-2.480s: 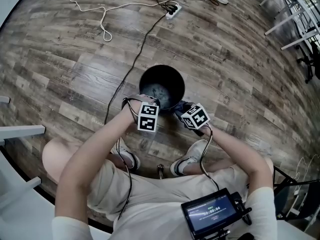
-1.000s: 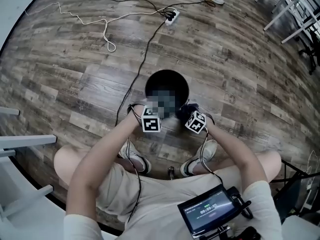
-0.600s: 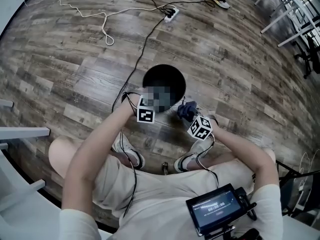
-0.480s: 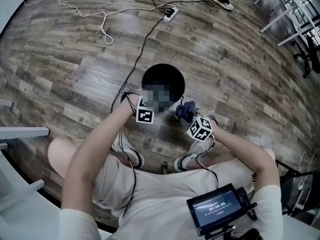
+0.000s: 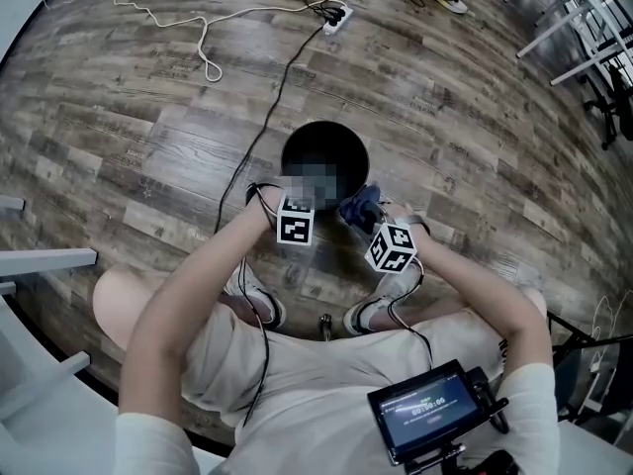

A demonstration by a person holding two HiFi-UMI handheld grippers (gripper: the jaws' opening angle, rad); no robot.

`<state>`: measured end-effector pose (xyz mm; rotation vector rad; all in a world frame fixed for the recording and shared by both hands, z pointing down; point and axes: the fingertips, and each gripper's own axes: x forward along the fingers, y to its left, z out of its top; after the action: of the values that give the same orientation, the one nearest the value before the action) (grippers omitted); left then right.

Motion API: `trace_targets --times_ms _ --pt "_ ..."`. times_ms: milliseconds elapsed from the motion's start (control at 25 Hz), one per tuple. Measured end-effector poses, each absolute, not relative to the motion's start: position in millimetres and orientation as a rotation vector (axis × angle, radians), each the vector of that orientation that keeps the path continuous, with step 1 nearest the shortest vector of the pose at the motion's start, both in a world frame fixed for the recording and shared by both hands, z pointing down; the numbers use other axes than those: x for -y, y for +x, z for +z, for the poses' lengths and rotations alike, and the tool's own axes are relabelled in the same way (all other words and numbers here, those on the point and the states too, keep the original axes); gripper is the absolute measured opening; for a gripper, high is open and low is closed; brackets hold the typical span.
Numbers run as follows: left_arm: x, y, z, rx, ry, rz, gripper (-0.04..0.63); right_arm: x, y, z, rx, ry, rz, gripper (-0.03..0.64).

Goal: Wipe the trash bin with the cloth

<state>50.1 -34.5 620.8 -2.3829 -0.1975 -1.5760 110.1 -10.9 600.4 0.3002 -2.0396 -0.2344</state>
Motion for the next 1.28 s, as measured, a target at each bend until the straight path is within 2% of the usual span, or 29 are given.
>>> trace_targets --times_ms 520,1280 --pt "34 51 618 0.213 -2.376 -1.524 0.049 19 101 662 1.915 0.136 -0.302 0.077" --pt "41 59 621 0.106 -2.42 -1.552 0.048 49 123 813 1.782 0.28 -0.196 0.077"
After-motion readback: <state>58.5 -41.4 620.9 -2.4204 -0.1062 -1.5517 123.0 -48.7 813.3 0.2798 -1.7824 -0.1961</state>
